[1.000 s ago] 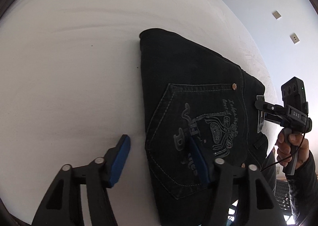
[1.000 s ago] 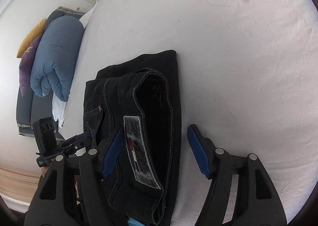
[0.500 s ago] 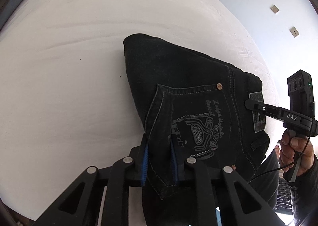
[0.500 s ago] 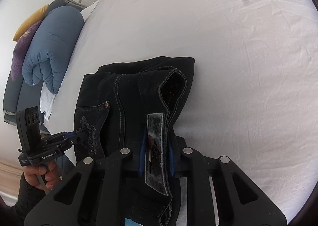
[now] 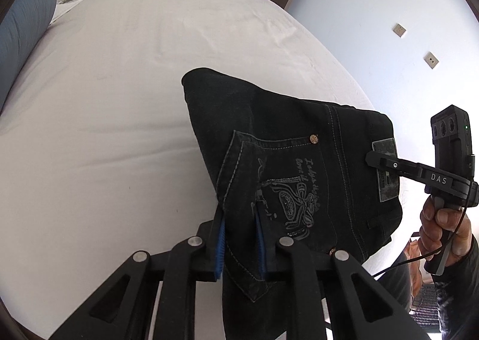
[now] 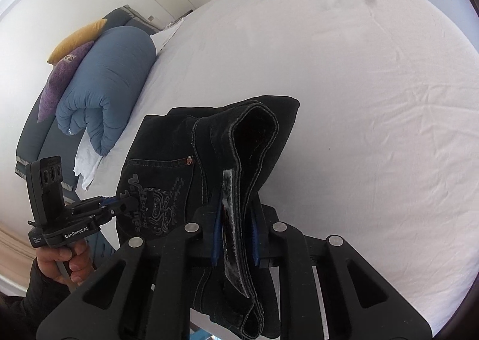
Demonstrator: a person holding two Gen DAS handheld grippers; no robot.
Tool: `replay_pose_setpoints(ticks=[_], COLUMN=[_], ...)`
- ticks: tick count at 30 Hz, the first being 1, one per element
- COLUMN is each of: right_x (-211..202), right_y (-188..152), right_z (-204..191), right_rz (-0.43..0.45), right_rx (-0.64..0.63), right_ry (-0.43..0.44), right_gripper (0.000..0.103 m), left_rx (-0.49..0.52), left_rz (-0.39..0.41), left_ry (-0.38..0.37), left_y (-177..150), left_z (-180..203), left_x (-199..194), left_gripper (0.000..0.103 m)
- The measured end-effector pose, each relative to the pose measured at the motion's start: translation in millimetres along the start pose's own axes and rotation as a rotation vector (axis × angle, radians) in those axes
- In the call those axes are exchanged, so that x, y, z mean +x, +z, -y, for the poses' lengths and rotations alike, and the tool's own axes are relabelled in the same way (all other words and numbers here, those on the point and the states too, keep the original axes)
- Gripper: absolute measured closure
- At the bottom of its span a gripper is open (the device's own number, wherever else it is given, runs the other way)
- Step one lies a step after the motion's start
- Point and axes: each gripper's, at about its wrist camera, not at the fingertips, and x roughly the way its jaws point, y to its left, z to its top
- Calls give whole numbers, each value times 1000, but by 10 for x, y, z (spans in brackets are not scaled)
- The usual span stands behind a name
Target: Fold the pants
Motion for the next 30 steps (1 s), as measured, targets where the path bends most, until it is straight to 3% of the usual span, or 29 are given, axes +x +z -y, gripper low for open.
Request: replay_pose_setpoints(ticks=[5,11,15,16,18,23,28,30], right_x=[89,445,702,751,835,720,378,227], right_y=[496,867,875,850,789,699,531,443], right_z=[295,829,1184,1262,1415,1509,1373,1162], right_rz=[-7,-51,-96,-105,-103,-54,-11,27], right_rx=[28,92,127,133,155,186,147,123], right_ry=[3,-13,-53,-69,-65,-31,-92,-105], right_gripper=[89,89,86,78,73,56,53,53], left_rx=[6,16,12,22,38,34,49,60], left_rz=[-6,-45,-66,-66,-62,-13,71,113], left_ry=[10,44,85,104,142,189,229,243], left_y=[346,532,512,495,446,397,342,322], left_z=[-120,-123,-39,23,143,212,337,411], left_x=[320,809,1079,1110,1170,1048,742,581], left_gripper=[85,84,78,76,70,64,55,45])
